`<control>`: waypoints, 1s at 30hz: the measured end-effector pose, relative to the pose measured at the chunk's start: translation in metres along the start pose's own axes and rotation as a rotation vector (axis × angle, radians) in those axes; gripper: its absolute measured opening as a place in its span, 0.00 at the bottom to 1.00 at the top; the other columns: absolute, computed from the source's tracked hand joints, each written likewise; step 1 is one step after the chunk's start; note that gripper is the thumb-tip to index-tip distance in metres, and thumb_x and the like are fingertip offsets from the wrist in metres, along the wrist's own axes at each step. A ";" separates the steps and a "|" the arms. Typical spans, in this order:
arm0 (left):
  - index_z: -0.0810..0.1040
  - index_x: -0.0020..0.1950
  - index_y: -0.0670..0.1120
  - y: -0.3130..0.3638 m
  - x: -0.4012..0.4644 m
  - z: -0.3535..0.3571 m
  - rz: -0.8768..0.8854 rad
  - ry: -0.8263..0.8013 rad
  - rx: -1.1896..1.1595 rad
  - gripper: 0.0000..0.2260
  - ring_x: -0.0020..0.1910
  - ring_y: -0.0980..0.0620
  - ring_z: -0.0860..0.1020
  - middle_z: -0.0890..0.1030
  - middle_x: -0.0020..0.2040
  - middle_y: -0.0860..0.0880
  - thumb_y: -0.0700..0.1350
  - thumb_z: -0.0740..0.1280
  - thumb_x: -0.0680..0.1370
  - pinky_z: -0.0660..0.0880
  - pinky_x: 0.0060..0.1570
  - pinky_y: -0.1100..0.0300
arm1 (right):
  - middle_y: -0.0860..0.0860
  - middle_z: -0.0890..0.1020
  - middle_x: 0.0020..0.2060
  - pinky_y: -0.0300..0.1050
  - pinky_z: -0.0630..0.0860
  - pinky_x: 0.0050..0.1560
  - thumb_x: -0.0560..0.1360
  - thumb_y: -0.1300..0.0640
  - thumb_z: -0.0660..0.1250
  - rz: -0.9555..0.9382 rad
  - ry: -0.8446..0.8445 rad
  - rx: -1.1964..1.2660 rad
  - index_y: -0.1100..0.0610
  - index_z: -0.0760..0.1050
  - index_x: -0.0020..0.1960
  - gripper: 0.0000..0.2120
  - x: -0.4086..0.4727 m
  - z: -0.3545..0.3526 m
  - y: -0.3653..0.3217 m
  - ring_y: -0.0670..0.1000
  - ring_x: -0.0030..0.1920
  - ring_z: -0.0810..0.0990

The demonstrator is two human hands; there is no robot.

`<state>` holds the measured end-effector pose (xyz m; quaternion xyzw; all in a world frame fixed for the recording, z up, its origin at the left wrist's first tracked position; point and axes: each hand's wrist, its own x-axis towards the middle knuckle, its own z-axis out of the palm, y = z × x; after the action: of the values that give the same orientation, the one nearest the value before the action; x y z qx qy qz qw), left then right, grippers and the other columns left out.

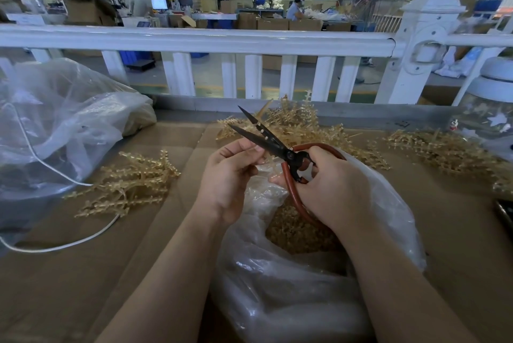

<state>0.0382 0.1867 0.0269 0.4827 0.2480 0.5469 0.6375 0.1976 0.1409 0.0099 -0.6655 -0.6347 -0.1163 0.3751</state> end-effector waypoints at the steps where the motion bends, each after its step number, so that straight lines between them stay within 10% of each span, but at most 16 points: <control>1: 0.82 0.35 0.47 0.000 0.000 0.000 -0.009 -0.006 -0.012 0.06 0.34 0.55 0.72 0.78 0.32 0.51 0.38 0.69 0.69 0.66 0.39 0.61 | 0.38 0.73 0.31 0.29 0.62 0.29 0.67 0.21 0.54 0.000 0.004 0.010 0.46 0.72 0.40 0.29 0.000 -0.001 -0.001 0.34 0.30 0.67; 30: 0.79 0.41 0.39 0.004 -0.001 -0.007 0.152 0.073 0.272 0.06 0.32 0.57 0.71 0.78 0.38 0.42 0.29 0.67 0.75 0.70 0.35 0.66 | 0.38 0.74 0.30 0.36 0.70 0.30 0.70 0.27 0.65 0.025 -0.103 -0.018 0.45 0.73 0.41 0.21 0.002 -0.007 0.000 0.40 0.30 0.72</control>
<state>0.0300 0.1883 0.0269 0.5617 0.3055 0.5719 0.5138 0.2000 0.1373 0.0160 -0.6818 -0.6438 -0.0828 0.3373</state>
